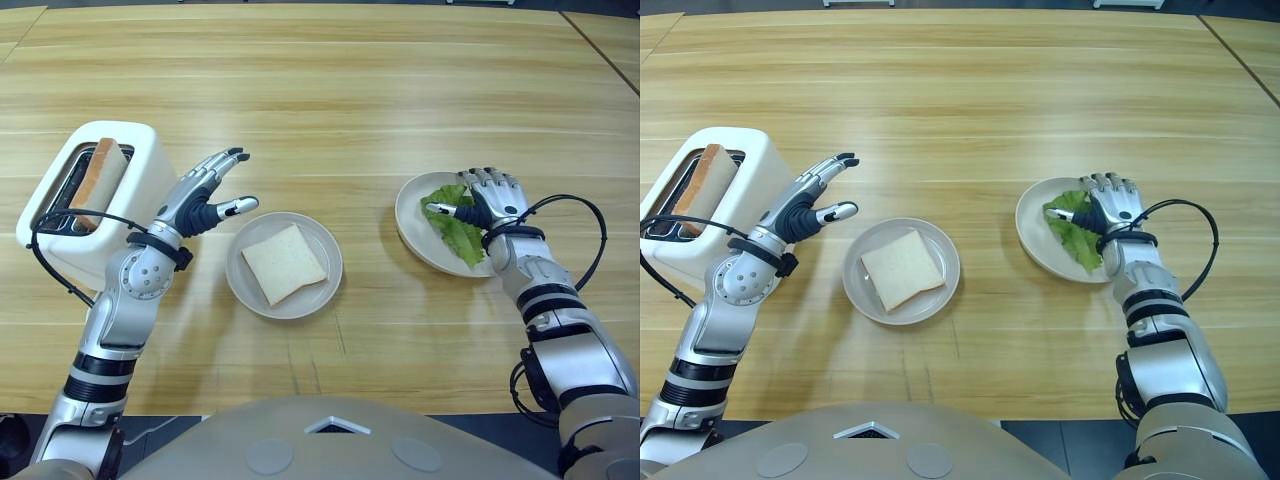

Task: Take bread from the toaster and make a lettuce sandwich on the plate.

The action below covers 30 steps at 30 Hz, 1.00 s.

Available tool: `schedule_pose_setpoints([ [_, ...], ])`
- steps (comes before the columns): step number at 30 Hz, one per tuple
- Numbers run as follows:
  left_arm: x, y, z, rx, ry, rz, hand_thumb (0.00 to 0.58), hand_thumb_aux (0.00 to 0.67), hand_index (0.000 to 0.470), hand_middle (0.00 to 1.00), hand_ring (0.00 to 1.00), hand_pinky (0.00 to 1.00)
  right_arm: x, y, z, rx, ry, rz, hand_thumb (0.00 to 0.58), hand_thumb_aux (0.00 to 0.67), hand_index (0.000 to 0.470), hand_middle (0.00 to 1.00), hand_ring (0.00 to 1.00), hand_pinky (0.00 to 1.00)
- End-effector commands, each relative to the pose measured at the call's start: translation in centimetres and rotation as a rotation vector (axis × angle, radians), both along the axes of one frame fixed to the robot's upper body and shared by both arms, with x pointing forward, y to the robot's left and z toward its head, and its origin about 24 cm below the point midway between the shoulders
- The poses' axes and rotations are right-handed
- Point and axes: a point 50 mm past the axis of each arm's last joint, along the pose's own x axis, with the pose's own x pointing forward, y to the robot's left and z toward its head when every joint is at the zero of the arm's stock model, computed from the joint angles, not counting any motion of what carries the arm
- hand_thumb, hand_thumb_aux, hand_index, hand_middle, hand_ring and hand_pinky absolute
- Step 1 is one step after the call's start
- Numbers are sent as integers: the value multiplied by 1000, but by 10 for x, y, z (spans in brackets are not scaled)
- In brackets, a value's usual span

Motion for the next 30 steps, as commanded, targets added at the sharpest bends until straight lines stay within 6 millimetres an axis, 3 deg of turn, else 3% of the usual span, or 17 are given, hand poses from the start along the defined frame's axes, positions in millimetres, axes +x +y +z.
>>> schedule_pose_setpoints([
  [1,-1,1,-5,-5,22,3,0,0,0,0,0,0,2,0,-2,4,16,-3,0,0,0,0,0,0],
  [2,-1,1,-5,-4,23,3,0,0,0,0,0,0,2,-1,-2,-4,21,-2,14,8,6,0,0,0],
  [6,0,1,-6,-5,23,2,0,0,0,0,0,0,1,-2,-3,-15,26,-2,187,118,83,0,0,0],
  [7,0,1,-6,-6,23,2,0,0,0,0,0,0,1,-2,-2,-15,20,-2,436,336,236,0,0,0],
  [8,0,1,-6,-6,24,2,0,0,0,0,0,0,1,-2,-2,-15,17,-1,447,349,245,0,0,0],
  [10,0,1,-6,-6,26,2,0,0,0,0,0,0,1,-2,-2,-15,8,0,566,565,396,0,0,0],
  [11,1,1,-7,-7,27,3,0,0,0,0,0,0,1,-2,-1,-14,-1,3,580,670,470,0,0,0],
  [21,1,2,-7,-12,28,7,0,0,0,0,0,0,9,8,18,100,-162,71,580,670,470,0,0,0],
  [25,3,4,-3,-24,10,16,0,0,0,0,0,0,13,29,34,238,-278,183,580,670,470,0,0,0],
  [30,5,13,5,-63,-16,46,0,0,0,0,0,0,9,70,77,438,-412,401,580,670,470,0,0,0],
])
